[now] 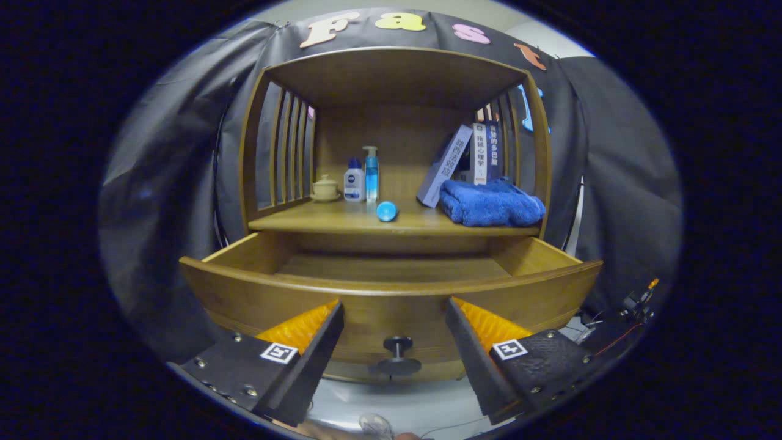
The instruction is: Pull open the drawer, take out the items inside it, and place them on the countertop above the cabinet.
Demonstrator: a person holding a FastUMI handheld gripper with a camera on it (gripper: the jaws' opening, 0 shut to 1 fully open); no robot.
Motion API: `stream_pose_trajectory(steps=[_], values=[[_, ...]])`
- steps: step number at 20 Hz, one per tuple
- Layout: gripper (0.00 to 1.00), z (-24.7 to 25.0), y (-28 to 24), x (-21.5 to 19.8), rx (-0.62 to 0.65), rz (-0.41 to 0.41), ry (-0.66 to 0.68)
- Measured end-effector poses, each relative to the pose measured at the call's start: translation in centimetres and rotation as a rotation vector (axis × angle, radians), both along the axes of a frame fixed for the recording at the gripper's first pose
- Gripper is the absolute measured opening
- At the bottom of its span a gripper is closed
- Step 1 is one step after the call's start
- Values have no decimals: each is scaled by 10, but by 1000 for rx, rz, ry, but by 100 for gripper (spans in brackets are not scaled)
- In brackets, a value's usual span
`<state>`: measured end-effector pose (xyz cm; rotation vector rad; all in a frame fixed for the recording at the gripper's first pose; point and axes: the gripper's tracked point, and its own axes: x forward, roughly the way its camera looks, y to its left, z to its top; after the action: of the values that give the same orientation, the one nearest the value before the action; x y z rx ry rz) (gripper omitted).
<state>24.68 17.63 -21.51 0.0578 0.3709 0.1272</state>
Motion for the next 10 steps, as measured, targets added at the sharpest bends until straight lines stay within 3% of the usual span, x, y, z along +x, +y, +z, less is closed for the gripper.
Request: stream_pose_trajectory(steps=[10], values=[[100,-5,6,57,-23,-9,-9]])
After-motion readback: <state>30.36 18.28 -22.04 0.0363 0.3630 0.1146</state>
